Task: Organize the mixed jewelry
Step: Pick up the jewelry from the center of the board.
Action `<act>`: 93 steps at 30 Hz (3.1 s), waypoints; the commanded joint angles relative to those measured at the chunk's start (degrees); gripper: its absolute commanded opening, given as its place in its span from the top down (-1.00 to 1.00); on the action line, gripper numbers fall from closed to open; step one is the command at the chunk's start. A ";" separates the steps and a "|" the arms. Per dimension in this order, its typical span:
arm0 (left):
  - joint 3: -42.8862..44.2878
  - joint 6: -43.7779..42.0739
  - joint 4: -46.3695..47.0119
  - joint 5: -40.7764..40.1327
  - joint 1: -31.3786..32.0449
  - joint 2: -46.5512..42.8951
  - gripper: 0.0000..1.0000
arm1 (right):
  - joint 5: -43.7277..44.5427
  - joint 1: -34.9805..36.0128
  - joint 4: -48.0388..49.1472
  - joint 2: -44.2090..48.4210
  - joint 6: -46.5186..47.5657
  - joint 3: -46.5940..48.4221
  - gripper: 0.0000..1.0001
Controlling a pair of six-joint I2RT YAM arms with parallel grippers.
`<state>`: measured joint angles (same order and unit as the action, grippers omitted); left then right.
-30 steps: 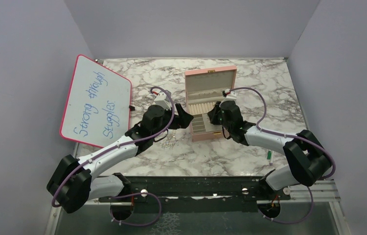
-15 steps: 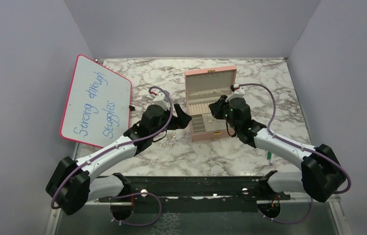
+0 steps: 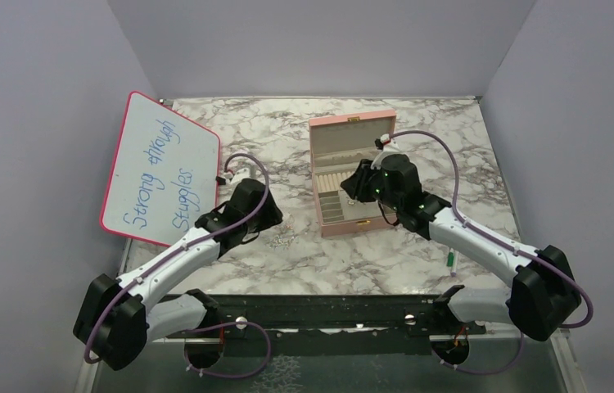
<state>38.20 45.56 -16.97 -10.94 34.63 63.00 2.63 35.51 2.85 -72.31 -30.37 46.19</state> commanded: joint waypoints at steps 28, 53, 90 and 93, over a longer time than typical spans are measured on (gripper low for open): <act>11.43 -9.14 -4.34 9.62 -0.88 26.08 0.40 | -11.43 0.00 -7.43 0.07 -3.09 -1.46 0.42; 21.03 -19.98 -7.81 3.43 3.18 30.57 0.30 | -9.21 0.00 -9.29 0.01 -5.57 -2.03 0.44; 22.08 -23.27 -9.47 4.08 4.61 38.44 1.00 | -5.67 0.00 -11.37 2.85 -5.49 -2.51 0.47; 22.71 -23.88 -9.48 5.41 4.57 36.08 1.00 | -5.58 0.03 -11.38 3.04 -5.58 -2.28 0.48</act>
<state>60.58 22.55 -26.22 -6.07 38.76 99.92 -4.84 35.51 -7.46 -70.74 -35.59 44.12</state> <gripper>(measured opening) 0.006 0.266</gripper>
